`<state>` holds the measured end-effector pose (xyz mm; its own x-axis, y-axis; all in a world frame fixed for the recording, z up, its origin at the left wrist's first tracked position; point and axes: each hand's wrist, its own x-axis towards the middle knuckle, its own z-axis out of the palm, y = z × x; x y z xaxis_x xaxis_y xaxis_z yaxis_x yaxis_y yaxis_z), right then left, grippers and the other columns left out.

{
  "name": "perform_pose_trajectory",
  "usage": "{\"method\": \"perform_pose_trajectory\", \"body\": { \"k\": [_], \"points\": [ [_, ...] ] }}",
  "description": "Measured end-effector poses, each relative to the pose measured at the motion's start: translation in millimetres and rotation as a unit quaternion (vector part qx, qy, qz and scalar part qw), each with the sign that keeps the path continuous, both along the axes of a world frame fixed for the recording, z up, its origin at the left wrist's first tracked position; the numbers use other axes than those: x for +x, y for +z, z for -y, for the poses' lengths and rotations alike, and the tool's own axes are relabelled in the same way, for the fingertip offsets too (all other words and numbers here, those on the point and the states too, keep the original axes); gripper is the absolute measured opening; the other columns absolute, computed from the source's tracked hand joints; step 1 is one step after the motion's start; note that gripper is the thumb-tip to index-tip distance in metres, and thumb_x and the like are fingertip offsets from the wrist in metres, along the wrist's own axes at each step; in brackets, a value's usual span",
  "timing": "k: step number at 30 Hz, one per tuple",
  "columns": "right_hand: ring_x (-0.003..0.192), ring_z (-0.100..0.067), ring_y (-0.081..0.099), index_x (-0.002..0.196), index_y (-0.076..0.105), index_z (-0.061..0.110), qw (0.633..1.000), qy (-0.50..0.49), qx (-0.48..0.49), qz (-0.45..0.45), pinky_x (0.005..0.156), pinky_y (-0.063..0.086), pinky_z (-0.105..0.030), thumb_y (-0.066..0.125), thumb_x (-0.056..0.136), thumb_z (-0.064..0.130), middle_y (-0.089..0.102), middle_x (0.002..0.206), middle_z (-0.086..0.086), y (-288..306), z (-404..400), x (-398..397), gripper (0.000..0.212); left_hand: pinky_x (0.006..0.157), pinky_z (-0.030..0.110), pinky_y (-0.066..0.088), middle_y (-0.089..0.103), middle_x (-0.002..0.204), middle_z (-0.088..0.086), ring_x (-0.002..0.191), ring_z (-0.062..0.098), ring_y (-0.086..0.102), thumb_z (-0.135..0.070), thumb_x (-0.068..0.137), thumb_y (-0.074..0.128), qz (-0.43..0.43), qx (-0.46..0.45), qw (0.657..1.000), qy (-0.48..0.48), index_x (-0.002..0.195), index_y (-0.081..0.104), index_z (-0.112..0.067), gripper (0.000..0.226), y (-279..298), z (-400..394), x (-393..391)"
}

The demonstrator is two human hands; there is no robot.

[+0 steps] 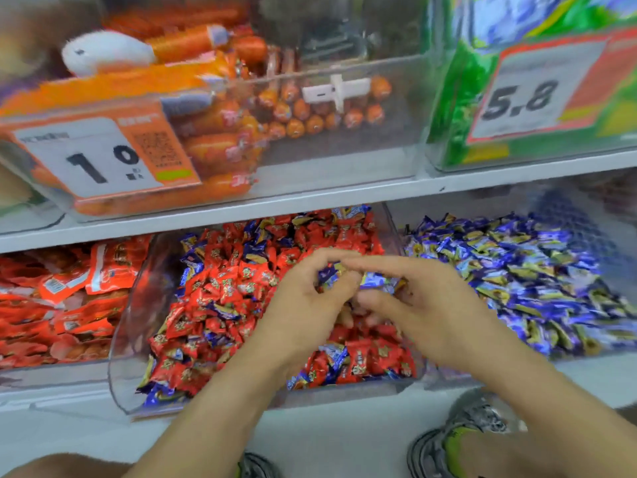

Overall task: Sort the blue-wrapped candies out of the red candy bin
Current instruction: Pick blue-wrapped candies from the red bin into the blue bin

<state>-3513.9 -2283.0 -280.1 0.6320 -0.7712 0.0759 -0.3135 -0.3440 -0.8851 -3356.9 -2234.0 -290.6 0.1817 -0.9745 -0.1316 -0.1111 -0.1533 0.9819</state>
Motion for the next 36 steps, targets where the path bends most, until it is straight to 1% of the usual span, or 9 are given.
{"method": "perform_pose_trajectory", "body": {
  "k": [4,9,12,14,18,22,27,32,36],
  "points": [
    [0.039,-0.011,0.055,0.109,0.066,0.048,0.992,-0.12,-0.022,0.019,0.041,0.035,-0.018,0.068,0.091,0.02,0.07,0.061,0.011,1.9,25.2,-69.3,0.033,0.049,0.014,0.04,0.063,0.068,0.002,0.051,0.012,0.052,-0.006,0.097,0.053,0.058,-0.059,0.997,0.013,0.105,0.066,-0.013,0.017,9.2,35.3,-45.1],
    [0.036,-0.005,0.032,0.113,0.068,0.034,0.98,-0.179,-0.067,-0.049,0.04,0.027,-0.011,0.071,0.086,-0.001,0.051,0.044,0.027,-6.2,51.0,-132.9,0.044,0.091,0.018,0.041,0.063,0.108,-0.004,0.098,0.005,0.058,-0.012,0.089,0.064,0.266,-0.151,0.943,-0.13,0.118,0.067,-0.026,0.032,9.9,74.9,-93.9],
    [0.088,0.008,0.064,0.104,0.072,0.05,0.983,-0.172,-0.062,-0.009,0.077,0.053,-0.017,0.071,0.082,-0.009,0.07,0.097,0.028,-7.6,55.1,-144.1,0.063,0.112,0.032,0.033,0.049,0.136,0.001,0.129,0.013,0.045,-0.023,0.085,0.067,0.336,-0.166,0.902,-0.216,0.143,0.048,-0.026,0.061,5.9,81.6,-103.0],
    [0.118,0.0,0.058,0.101,0.071,0.054,0.98,-0.178,-0.086,-0.02,0.096,0.05,-0.028,0.069,0.083,-0.009,0.063,0.127,0.013,-10.8,56.4,-148.2,0.065,0.114,0.04,0.031,0.046,0.139,-0.003,0.132,0.015,0.041,-0.032,0.085,0.063,0.367,-0.18,0.895,-0.18,0.146,0.041,-0.03,0.065,4.1,71.2,-93.0],
    [0.106,-0.004,0.063,0.091,0.071,0.042,0.949,-0.238,-0.198,-0.061,0.098,0.05,-0.033,0.062,0.088,-0.004,0.068,0.115,0.009,-13.6,50.3,-138.7,0.048,0.102,0.017,0.029,0.055,0.12,-0.01,0.118,0.01,0.046,-0.032,0.092,0.06,0.419,-0.153,0.893,-0.062,0.123,0.06,-0.029,0.031,8.6,18.8,-32.4],
    [0.088,0.001,0.063,0.094,0.073,0.032,0.962,-0.131,-0.239,-0.037,0.078,0.048,-0.012,0.063,0.092,0.002,0.067,0.096,0.016,-4.8,22.4,-82.7,0.032,0.096,0.041,0.045,0.062,0.111,-0.001,0.108,0.025,0.056,-0.065,0.083,0.043,0.541,0.017,0.84,-0.032,0.116,0.067,-0.025,0.057,-1.9,-43.8,55.5],
    [0.11,-0.012,0.054,0.126,0.063,0.023,0.941,0.175,-0.267,-0.116,0.1,0.04,-0.026,0.067,0.09,0.022,0.059,0.117,0.002,-5.6,-4.1,28.3,0.036,0.101,0.05,0.04,0.047,0.123,0.024,0.114,0.044,0.045,-0.063,0.079,0.062,0.595,0.29,0.747,0.063,0.135,0.048,-0.008,0.08,-9.0,-88.2,107.5],
    [0.133,-0.029,0.036,0.143,0.046,0.029,0.869,0.287,-0.315,-0.253,0.106,0.038,-0.051,0.073,0.079,0.041,0.038,0.145,-0.006,-18.9,-0.9,146.3,0.071,0.109,0.04,0.027,0.041,0.139,0.019,0.129,0.036,0.038,-0.064,0.076,0.068,0.562,0.305,0.768,0.033,0.143,0.026,-0.004,0.1,-26.4,-81.1,104.7],
    [0.141,-0.03,0.034,0.144,0.045,0.03,0.862,0.319,-0.297,-0.258,0.114,0.034,-0.043,0.073,0.075,0.055,0.036,0.151,-0.013,-24.7,24.4,217.1,0.078,0.106,0.038,0.029,0.032,0.14,0.02,0.127,0.034,0.035,-0.059,0.083,0.065,0.554,0.276,0.782,0.069,0.144,0.017,0.0,0.098,-36.9,-81.3,100.8]
  ]
}}
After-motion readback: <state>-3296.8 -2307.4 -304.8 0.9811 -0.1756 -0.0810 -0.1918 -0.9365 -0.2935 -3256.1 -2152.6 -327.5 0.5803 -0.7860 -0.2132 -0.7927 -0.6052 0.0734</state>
